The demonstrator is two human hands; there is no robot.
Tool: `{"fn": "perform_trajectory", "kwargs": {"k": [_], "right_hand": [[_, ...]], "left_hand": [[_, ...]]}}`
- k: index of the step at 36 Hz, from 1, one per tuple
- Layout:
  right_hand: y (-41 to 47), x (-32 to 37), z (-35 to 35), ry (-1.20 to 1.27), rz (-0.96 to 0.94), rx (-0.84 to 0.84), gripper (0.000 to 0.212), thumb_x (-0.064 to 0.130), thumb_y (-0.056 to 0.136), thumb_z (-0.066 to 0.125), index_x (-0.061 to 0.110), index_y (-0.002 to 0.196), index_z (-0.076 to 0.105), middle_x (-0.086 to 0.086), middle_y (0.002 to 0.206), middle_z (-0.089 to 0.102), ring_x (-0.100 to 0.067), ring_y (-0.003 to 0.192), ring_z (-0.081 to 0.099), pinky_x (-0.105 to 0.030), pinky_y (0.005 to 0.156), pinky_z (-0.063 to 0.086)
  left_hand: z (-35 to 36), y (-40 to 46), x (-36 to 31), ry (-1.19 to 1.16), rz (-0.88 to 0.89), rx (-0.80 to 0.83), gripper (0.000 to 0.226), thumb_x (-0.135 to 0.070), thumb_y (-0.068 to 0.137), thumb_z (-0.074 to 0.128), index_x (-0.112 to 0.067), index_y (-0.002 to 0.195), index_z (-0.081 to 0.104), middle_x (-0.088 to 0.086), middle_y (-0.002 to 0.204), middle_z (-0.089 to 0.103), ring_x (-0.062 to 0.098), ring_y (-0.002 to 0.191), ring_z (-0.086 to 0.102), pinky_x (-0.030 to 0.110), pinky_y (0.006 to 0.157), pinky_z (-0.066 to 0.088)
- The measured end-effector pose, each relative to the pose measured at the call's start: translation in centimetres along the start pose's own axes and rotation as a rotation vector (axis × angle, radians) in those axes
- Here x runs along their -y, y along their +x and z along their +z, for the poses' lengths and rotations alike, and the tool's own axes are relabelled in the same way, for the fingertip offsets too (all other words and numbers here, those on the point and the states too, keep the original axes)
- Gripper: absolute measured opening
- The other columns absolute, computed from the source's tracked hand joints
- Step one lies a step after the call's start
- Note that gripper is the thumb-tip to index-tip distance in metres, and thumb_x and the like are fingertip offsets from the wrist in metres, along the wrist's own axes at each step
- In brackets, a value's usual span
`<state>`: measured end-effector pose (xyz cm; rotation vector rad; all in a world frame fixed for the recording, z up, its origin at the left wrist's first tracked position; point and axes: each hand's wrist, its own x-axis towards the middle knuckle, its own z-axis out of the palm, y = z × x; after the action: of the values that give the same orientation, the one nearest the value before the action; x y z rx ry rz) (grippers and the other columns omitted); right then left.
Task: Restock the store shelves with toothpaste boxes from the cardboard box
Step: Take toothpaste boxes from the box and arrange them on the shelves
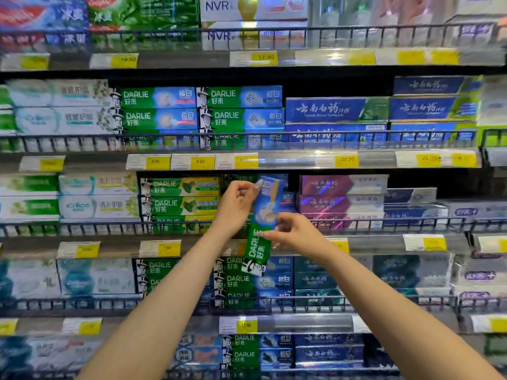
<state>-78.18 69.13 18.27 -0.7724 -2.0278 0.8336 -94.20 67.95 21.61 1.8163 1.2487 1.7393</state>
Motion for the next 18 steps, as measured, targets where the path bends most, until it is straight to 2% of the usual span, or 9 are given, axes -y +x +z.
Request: {"fn": "perform_trajectory", "kwargs": {"k": [2, 4, 8, 9, 11, 13, 14, 16, 18], "right_hand": [[-0.1, -0.2, -0.3, 0.163, 0.052, -0.076, 0.018, 0.014, 0.083, 0.068, 0.004, 0.095, 0.059, -0.005, 0.073, 0.061, -0.012, 0.067, 0.062, -0.019, 0.062, 0.054], [-0.4, -0.1, -0.4, 0.322, 0.099, -0.147, 0.016, 0.012, 0.085, 0.066, 0.007, 0.098, 0.059, -0.004, 0.083, 0.065, -0.013, 0.073, 0.067, -0.023, 0.070, 0.056], [-0.7, 0.7, -0.2, 0.632, 0.156, -0.203, 0.005, 0.006, 0.088, 0.060, 0.006, 0.093, 0.058, -0.013, 0.096, 0.068, -0.016, 0.074, 0.068, -0.026, 0.075, 0.057], [-0.7, 0.8, 0.0, 0.647, 0.166, -0.203, 0.007, 0.007, 0.088, 0.059, 0.004, 0.095, 0.059, -0.015, 0.099, 0.067, -0.015, 0.073, 0.069, -0.024, 0.073, 0.058], [-0.7, 0.6, 0.2, 0.658, 0.177, -0.197, 0.020, 0.007, 0.089, 0.060, -0.002, 0.106, 0.058, -0.017, 0.104, 0.067, -0.013, 0.072, 0.070, -0.021, 0.068, 0.057], [-0.7, 0.1, -0.1, 0.593, 0.178, -0.250, 0.030, 0.011, 0.086, 0.064, -0.002, 0.112, 0.058, -0.011, 0.102, 0.068, -0.013, 0.077, 0.069, -0.018, 0.066, 0.056], [-0.8, -0.2, -0.5, 0.493, 0.164, -0.326, 0.034, 0.017, 0.083, 0.069, 0.003, 0.112, 0.059, -0.007, 0.101, 0.068, -0.012, 0.081, 0.068, -0.019, 0.068, 0.056], [-1.0, -0.9, -1.6, 0.232, 0.130, -0.521, 0.054, 0.029, 0.073, 0.079, 0.009, 0.116, 0.053, -0.002, 0.110, 0.062, -0.012, 0.096, 0.061, -0.028, 0.085, 0.052], [-1.4, -1.1, -2.6, 0.002, 0.009, -0.704, 0.077, 0.032, 0.066, 0.082, 0.011, 0.128, 0.042, -0.002, 0.123, 0.048, -0.016, 0.112, 0.049, -0.032, 0.097, 0.043]], "left_hand": [[-0.8, -1.0, 1.2, 0.022, -0.013, 0.064, 0.023, -0.040, 0.086, 0.054, -0.022, 0.100, 0.049, 0.004, 0.106, 0.059, 0.020, 0.103, 0.057, 0.033, 0.087, 0.049], [-1.6, -2.4, 2.8, 0.092, -0.050, 0.127, 0.019, -0.035, 0.088, 0.058, -0.024, 0.102, 0.051, 0.002, 0.109, 0.059, 0.016, 0.103, 0.057, 0.033, 0.089, 0.049], [-1.7, -4.7, 4.1, 0.125, -0.164, 0.231, 0.009, -0.029, 0.089, 0.061, -0.020, 0.090, 0.058, -0.003, 0.084, 0.061, 0.008, 0.077, 0.058, 0.023, 0.070, 0.048], [-1.8, -5.0, 4.0, 0.128, -0.149, 0.219, 0.009, -0.029, 0.090, 0.060, -0.020, 0.087, 0.059, -0.005, 0.079, 0.061, 0.005, 0.073, 0.057, 0.016, 0.063, 0.045], [-1.9, -5.3, 3.6, 0.085, -0.150, 0.180, 0.010, -0.026, 0.090, 0.060, -0.016, 0.090, 0.061, -0.003, 0.082, 0.064, 0.005, 0.075, 0.059, 0.014, 0.062, 0.045], [-2.5, -5.0, 3.5, 0.067, -0.152, 0.151, 0.012, -0.023, 0.089, 0.062, -0.013, 0.095, 0.061, 0.000, 0.091, 0.067, 0.012, 0.084, 0.063, 0.019, 0.068, 0.049], [-2.9, -4.8, 3.6, 0.096, -0.137, 0.146, 0.011, -0.024, 0.088, 0.062, -0.015, 0.095, 0.061, -0.001, 0.093, 0.067, 0.012, 0.085, 0.063, 0.017, 0.070, 0.048], [-3.8, -4.5, 3.7, 0.136, -0.116, 0.125, 0.018, -0.031, 0.086, 0.065, -0.017, 0.097, 0.061, -0.004, 0.095, 0.068, 0.011, 0.087, 0.063, 0.018, 0.073, 0.046], [-4.5, -4.3, 3.8, 0.169, -0.109, 0.111, 0.035, -0.041, 0.082, 0.067, -0.014, 0.103, 0.062, -0.003, 0.097, 0.067, 0.013, 0.091, 0.062, 0.019, 0.076, 0.045]]}}
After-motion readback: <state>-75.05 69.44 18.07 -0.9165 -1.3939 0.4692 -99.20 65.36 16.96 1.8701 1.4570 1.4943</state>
